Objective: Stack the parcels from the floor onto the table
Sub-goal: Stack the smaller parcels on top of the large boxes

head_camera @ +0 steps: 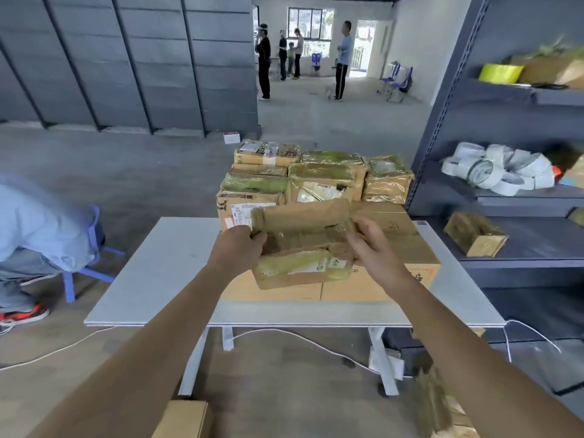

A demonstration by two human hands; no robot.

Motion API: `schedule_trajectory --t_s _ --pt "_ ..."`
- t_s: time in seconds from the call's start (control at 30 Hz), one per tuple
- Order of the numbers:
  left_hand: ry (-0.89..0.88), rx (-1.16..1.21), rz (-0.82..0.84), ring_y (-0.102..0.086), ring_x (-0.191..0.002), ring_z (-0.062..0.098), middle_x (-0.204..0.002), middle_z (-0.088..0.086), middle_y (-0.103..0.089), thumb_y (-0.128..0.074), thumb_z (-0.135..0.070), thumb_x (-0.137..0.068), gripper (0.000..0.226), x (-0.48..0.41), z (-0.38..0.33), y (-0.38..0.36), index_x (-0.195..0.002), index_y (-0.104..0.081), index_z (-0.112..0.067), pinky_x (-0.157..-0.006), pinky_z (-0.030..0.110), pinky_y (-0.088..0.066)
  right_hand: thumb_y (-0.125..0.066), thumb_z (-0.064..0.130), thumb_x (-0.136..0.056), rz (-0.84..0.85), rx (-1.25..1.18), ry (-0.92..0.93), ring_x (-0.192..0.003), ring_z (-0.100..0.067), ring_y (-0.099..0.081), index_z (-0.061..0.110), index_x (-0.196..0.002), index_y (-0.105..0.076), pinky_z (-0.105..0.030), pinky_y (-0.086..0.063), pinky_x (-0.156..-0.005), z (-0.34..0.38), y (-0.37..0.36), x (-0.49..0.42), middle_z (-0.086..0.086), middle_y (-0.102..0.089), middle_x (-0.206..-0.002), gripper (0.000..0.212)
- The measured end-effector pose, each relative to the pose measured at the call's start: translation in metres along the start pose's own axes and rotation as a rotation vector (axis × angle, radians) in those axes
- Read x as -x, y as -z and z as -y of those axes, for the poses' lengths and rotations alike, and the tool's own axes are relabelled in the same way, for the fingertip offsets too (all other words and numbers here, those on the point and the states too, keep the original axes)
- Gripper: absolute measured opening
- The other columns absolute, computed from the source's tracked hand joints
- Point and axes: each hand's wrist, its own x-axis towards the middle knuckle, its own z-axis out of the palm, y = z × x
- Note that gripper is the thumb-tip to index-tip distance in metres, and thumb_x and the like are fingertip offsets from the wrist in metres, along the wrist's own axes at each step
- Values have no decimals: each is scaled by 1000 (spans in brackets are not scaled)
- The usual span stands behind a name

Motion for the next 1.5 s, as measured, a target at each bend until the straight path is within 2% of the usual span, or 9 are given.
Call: schedule_trajectory --t_s 0.13,0.33,0.5,0.6,0.73,0.9,1.2,1.37,1.5 --pt "-34 -79 -11 -50 -62 15 -73 4 -54 -43 -34 -98 35 -20 -22 -24 -70 -47 -14 -48 29 -34 -49 45 -96 -174 140 -256 -107 -19 -60 30 -126 -50 -46 -49 -97 -5 17 -28 8 -58 -115 33" --pt "-85 -27 65 -46 -57 14 -69 2 -49 -41 -35 -100 37 -65 -39 -42 -70 -44 -13 -46 27 -29 -43 41 -100 -199 251 -380 -86 -21 -64 28 -113 -45 -44 -61 -65 -8 30 -65 5 -53 -97 18" --pt "-156 54 213 -36 -46 14 -65 5 -47 -36 -39 -101 41 -108 -50 -41 -74 -44 -9 -44 24 -28 -40 35 -102 -298 368 -460 -82 -27 -69 11 -127 -51 -47 -57 -76 -14 37 -110 -8 -59 -100 36" --pt "-270 58 148 -46 -52 12 -74 4 -57 -38 -33 -101 31 -137 -54 -34 -87 -54 -11 -47 23 -31 -42 26 -102 -362 324 -481 -70 -21 -63 1 -127 -54 -38 -57 -63 -17 38 -136 -10 -61 -92 37" --pt "-407 -58 -12 -56 -67 19 -85 6 -59 -40 -26 -99 20 -179 -46 -29 -100 -56 -14 -53 26 -37 -40 24 -103 -374 351 -528 -85 -34 -63 8 -127 -53 -54 -55 -84 -23 33 -164 -16 -61 -96 32" --pt "-401 -190 54 -54 -81 22 -95 4 -55 -38 -30 -99 24 -211 -20 -39 -102 -57 -15 -60 27 -40 -41 21 -103 -430 303 -609 -94 -35 -67 3 -107 -50 -49 -57 -82 -33 21 -191 -17 -64 -105 21" --pt "-511 -504 19 -36 -128 25 -138 -2 -41 -41 -65 -87 59 -230 -1 -56 -134 -45 -29 -104 41 -32 -43 35 -101 -322 289 -598 -87 -27 -68 16 -99 -55 -44 -58 -81 -48 22 -223 -2 -59 -90 23" --pt "-497 -553 -122 -40 -118 24 -131 -2 -43 -50 -56 -88 51 -232 -2 -69 -130 -45 -29 -97 39 -36 -47 33 -99 -237 217 -564 -92 -24 -62 22 -136 -49 -29 -59 -59 -51 37 -220 -2 -47 -112 38" --pt "-493 -544 -173 -40 -116 24 -130 -3 -45 -52 -52 -90 48 -231 -1 -77 -131 -45 -28 -95 38 -36 -38 47 -99 -104 469 -456 -110 -26 -59 24 -146 -39 -44 -54 -89 -54 44 -217 -3 -50 -134 52"
